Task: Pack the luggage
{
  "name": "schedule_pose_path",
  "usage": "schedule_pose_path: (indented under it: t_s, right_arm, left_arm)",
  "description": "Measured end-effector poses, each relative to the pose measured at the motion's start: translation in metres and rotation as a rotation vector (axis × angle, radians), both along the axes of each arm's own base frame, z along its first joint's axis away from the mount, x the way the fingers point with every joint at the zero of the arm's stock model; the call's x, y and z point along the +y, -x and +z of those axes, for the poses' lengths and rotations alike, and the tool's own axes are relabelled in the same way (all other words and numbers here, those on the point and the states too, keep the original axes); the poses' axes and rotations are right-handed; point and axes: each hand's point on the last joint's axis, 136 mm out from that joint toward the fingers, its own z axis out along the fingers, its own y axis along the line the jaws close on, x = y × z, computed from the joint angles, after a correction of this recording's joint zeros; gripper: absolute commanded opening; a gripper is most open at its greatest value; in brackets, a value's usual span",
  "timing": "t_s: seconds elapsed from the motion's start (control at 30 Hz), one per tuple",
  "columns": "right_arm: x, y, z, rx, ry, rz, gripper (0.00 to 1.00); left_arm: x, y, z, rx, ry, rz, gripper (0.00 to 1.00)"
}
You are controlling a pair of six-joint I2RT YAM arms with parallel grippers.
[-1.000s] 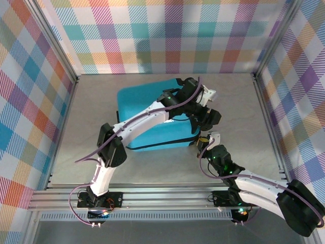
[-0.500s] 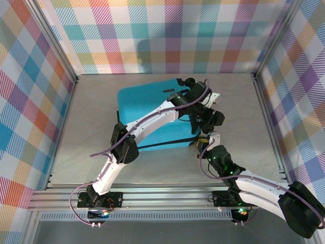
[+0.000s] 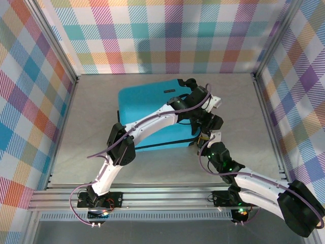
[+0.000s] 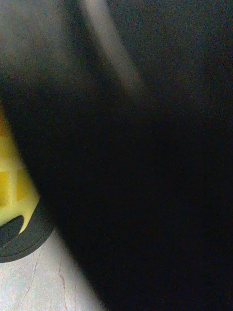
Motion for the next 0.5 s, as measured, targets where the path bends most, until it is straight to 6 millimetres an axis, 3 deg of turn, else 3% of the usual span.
schedule_pose_path:
  t_s: [0.33,0.5]
  right_arm:
    - [-0.003,-0.009,0.0,0.055,-0.044,-0.067,0.0]
    - [0.003,-0.006,0.0,0.039,-0.081,-0.029,0.0]
  left_arm:
    - [0.002,0.001,0.006,-0.047,0.061,-0.028,0.68]
    - [0.013,0.003,0.009,-0.063,0.109,-0.06,0.66]
